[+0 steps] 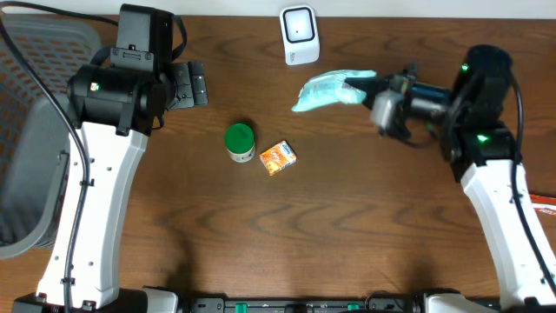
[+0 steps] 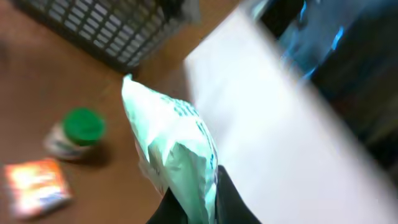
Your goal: Scan the item barcode
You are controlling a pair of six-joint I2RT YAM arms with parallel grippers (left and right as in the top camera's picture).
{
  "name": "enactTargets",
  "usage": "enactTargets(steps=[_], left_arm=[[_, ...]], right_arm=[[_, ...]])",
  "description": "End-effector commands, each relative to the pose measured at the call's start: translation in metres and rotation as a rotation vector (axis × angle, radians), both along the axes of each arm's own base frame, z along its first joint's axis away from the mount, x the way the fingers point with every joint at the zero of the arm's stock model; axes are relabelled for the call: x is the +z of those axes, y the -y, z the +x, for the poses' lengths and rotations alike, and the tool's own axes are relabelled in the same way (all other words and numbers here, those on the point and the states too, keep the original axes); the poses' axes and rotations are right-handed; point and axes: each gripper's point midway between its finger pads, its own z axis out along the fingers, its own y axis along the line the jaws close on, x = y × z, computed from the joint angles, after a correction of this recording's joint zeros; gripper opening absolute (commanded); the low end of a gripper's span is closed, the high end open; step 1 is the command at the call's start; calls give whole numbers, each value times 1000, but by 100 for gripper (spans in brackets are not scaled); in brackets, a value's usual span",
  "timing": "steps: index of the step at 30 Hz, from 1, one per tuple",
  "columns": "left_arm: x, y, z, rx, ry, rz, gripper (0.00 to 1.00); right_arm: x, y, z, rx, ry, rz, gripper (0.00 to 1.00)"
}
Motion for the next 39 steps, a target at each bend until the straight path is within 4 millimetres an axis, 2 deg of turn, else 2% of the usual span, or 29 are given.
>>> enactTargets(steps=[1, 6, 8, 12, 15, 18, 22, 27, 28, 31, 33, 34, 35, 39], left_arm=[[0, -4, 1, 12, -2, 15, 98], [0, -4, 1, 12, -2, 15, 98], [0, -5, 1, 12, -2, 16, 98], [0, -5, 1, 12, -2, 16, 98], [0, -4, 1, 12, -2, 15, 98], [0, -4, 1, 12, -2, 15, 98], [0, -4, 1, 12, -2, 15, 98], [0, -4, 1, 12, -2, 15, 98], [0, -4, 1, 12, -2, 15, 98], [0, -4, 1, 12, -2, 15, 98], [0, -4, 1, 12, -2, 15, 98], [0, -5, 1, 12, -2, 16, 98], [0, -4, 1, 12, -2, 15, 98], [0, -5, 1, 12, -2, 16, 98]], right_arm=[[-37, 2, 20, -158, -434, 77, 1], [-85, -11, 11, -144, -680, 47, 1], [-95, -15, 8, -153, -771, 53, 1], [-102, -16, 8, -223, -1007, 130, 1], [-118, -14, -3, -258, -1146, 117, 1], [-159, 5, -23, -352, -1166, -75, 1], [-202, 37, -43, -486, -1178, -337, 1], [-211, 56, -28, -594, -1093, -415, 1], [-211, 57, -26, -602, -1079, -417, 7], [-209, 55, -22, -596, -1060, -405, 10], [-209, 53, -24, -591, -1079, -397, 17], [-209, 52, -26, -587, -1089, -396, 26], [-209, 52, -28, -584, -1096, -398, 47], [-207, 52, -20, -594, -1063, -389, 55]])
